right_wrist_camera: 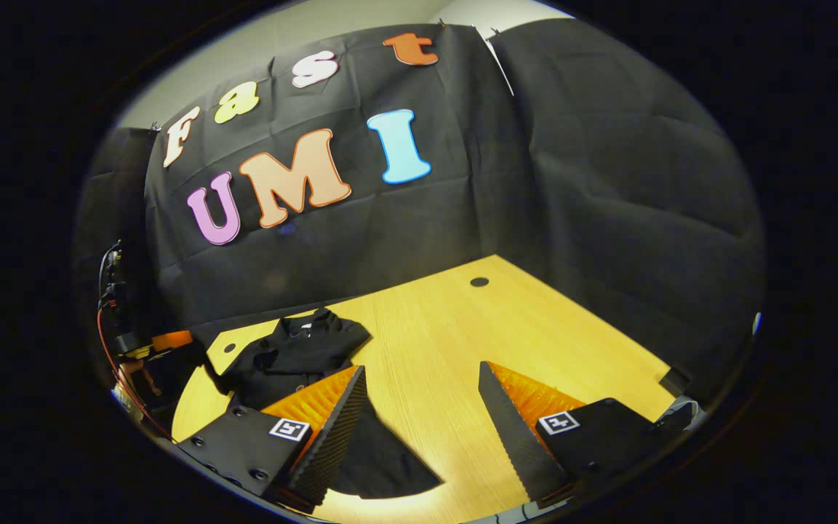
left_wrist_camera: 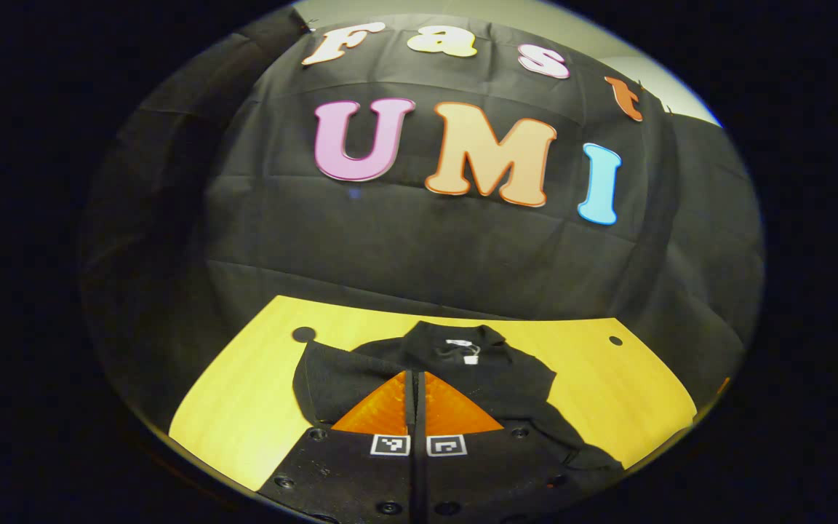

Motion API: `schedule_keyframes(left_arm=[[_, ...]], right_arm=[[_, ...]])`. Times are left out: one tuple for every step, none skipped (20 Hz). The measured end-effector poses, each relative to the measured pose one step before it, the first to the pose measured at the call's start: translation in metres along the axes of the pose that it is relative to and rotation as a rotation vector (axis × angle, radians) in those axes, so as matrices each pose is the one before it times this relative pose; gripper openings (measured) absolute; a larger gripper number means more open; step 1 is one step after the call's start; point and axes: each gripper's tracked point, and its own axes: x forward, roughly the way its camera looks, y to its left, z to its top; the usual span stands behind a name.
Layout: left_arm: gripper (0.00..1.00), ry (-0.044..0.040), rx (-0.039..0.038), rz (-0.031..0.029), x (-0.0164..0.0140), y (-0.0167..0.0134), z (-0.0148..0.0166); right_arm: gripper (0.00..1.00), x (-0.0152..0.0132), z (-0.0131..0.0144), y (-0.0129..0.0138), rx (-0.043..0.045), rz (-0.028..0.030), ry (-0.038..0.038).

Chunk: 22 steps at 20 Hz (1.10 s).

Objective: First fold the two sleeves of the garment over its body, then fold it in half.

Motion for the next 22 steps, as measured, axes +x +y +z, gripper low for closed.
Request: schedule_keyframes(left_arm=[[0.00,0.01173,0.00698,-0.00920,0.01185,-0.01426,-0.00121],[0.00,0.01051,0.00584,-0.00963,0.01037,-0.01304,-0.00156],[0.00,0.00755,0.00556,-0.00813,0.01181,-0.01266,-0.00104],[0.00,0.00664,0.00774,-0.01008,0.01343,-0.01425,-0.00208],[0.00,0.00309,0.01083,-0.00657,0.01264,-0.01218,0.00025],[0.00,0.00789,0.01219,-0.00900,0.01193,-0.01084,-0.00194],[0.00,0.00199,0.01374,-0.01214,0.01040,-0.01117,-0.00031],[0.00,0.00590,0.01682,-0.01647,0.01180,-0.01247,-0.00244],[0.00,0.01033,0.01901,-0.01700,0.01048,-0.01280,-0.00127],[0.00,0.00801,0.02020,-0.01856,0.01080,-0.01146,-0.00203],[0.00,0.00874,0.02343,-0.01185,0.00894,-0.00919,-0.00288],[0.00,0.00800,0.02168,-0.00591,0.00935,-0.00707,-0.00379],[0.00,0.00912,0.01648,-0.00725,0.00758,-0.00752,-0.00348],[0.00,0.00642,0.01456,-0.01202,0.00819,-0.00919,-0.00136],[0.00,0.00876,0.01094,-0.01260,0.00715,-0.00738,-0.00308],[0.00,0.01267,0.00775,-0.01219,0.00657,-0.00824,-0.00584],[0.00,0.01806,0.00503,-0.01082,0.00490,-0.00640,-0.00603],[0.00,0.01722,0.00264,-0.00618,0.00522,-0.00284,-0.00616],[0.00,0.01756,-0.00378,-0.00288,0.00608,-0.00289,-0.00707],[0.00,0.01552,-0.01153,-0.00491,0.00245,-0.00251,-0.00721],[0.00,0.00945,-0.01946,-0.00474,0.00273,-0.00112,-0.00525],[0.00,0.00871,-0.01899,-0.00140,0.00149,0.00010,-0.00540]], right_arm=[[0.98,0.00749,-0.00157,-0.00346,-0.00133,0.00546,0.01785],[0.98,0.00781,-0.00416,-0.00331,-0.00419,0.01068,0.02207],[0.98,0.00702,-0.00335,-0.00223,-0.00811,0.00878,0.02327],[0.98,0.00703,-0.00125,-0.00417,-0.00969,0.00577,0.01939],[0.98,0.00712,0.00108,-0.00389,-0.00628,0.00685,0.01579],[0.98,0.00618,0.00157,-0.00344,-0.00246,0.00545,0.00960],[0.93,0.00636,0.00364,-0.00442,0.00288,0.00212,0.00689],[0.98,0.00617,0.00222,-0.00352,0.00654,0.00539,0.01003],[0.93,0.00697,0.00253,-0.00337,0.00710,0.00470,0.01118],[0.98,0.00555,0.00253,-0.00319,0.00586,0.00217,0.00811],[0.98,0.00502,0.00096,-0.00454,0.00357,0.00074,0.00586],[0.98,0.00557,0.00108,-0.00521,0.00067,0.00244,0.00448],[0.98,0.00430,0.00254,-0.00356,-0.00017,0.00019,0.00465],[0.98,0.00465,0.00272,-0.00324,-0.00040,0.00157,0.00419],[0.98,0.00477,0.00268,-0.00248,-0.00075,-0.00002,0.00429],[0.98,0.00427,0.00038,-0.00311,-0.00061,-0.00020,0.00654],[0.98,0.00284,-0.00033,-0.00170,0.00024,-0.00136,0.00642],[0.98,0.00152,0.00078,-0.00254,0.00096,-0.00125,0.00297],[0.98,0.00133,0.00137,-0.00157,0.00190,-0.00228,-0.00070],[0.98,0.00086,-0.00075,-0.00109,0.00208,-0.00044,0.00100],[0.98,0.00175,-0.00068,-0.00131,0.00128,-0.00137,0.00306],[0.98,-0.00013,-0.00210,-0.00070,0.00145,-0.00004,0.00464]])
